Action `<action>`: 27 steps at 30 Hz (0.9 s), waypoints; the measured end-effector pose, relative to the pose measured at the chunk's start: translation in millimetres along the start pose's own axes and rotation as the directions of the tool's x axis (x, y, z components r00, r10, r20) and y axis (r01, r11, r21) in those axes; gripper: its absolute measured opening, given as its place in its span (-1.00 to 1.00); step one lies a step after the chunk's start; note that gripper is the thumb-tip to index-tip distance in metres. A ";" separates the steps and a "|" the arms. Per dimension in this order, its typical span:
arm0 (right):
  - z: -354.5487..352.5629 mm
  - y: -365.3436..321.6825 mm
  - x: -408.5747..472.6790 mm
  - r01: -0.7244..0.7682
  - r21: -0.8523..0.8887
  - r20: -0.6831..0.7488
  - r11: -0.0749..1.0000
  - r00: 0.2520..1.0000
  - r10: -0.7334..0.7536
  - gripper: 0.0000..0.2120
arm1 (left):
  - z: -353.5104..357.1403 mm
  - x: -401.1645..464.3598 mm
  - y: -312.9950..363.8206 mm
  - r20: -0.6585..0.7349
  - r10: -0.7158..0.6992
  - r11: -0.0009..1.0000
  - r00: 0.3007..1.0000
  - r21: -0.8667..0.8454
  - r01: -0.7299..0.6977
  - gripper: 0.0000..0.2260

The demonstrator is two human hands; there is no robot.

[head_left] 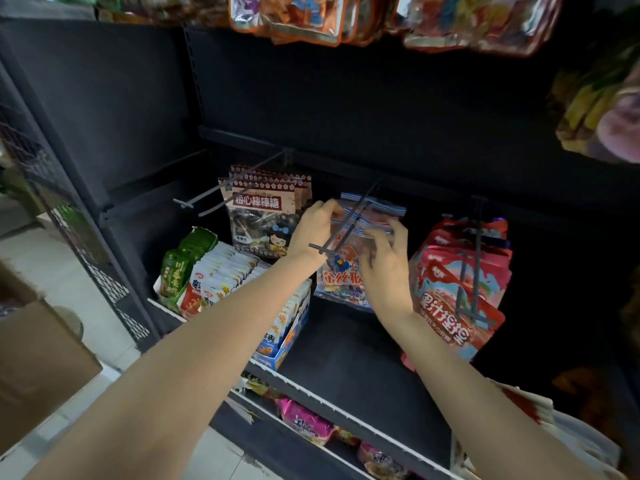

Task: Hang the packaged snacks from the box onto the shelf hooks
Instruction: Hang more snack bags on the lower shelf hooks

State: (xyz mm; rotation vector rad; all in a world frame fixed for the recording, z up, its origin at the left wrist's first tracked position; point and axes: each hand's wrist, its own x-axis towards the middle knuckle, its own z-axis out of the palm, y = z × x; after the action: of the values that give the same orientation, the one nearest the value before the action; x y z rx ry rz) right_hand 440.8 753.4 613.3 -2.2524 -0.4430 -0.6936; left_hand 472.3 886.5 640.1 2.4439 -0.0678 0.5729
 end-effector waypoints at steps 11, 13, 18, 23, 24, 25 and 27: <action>68.9 -50.3 -25.5 0.009 0.093 0.390 0.996 0.920 -0.044 -0.74 | -61.4 -69.7 -76.7 -0.141 -0.054 0.976 0.989 0.200 0.082 -0.71; 94.8 -85.3 -24.1 0.038 0.149 0.443 0.988 0.891 -0.101 -0.75 | -88.7 -88.4 -109.1 -0.186 -0.161 0.975 0.969 0.120 0.185 -0.72; 177.7 -190.6 -30.0 0.107 0.277 0.527 0.955 0.814 -0.244 -0.79 | -169.2 -133.8 -191.7 -0.356 -0.488 0.873 0.797 -0.206 0.442 -0.74; 282.3 -303.3 -41.5 0.092 0.424 0.605 0.901 0.711 -0.358 -0.82 | -256.8 -170.3 -311.9 -0.439 -0.659 0.749 0.611 -0.304 0.589 -0.78; 303.7 -326.7 -44.3 0.069 0.440 0.626 0.895 0.692 -0.361 -0.82 | -273.4 -176.8 -341.0 -0.422 -0.696 0.709 0.580 -0.280 0.647 -0.74; 325.2 -348.4 -46.7 0.054 0.444 0.654 0.895 0.664 -0.364 -0.81 | -288.2 -183.4 -368.4 -0.394 -0.743 0.655 0.540 -0.262 0.709 -0.73; 370.3 -386.9 -52.5 0.052 0.426 0.721 0.903 0.583 -0.373 -0.80 | -313.0 -196.0 -418.4 -0.316 -0.831 0.534 0.458 -0.225 0.815 -0.76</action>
State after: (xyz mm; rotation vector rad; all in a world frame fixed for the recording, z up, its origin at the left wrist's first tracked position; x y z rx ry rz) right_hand 335.1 1279.4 573.3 -2.0375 -1.1963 0.3524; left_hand 250.6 1389.9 546.2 1.9111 1.2203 0.5513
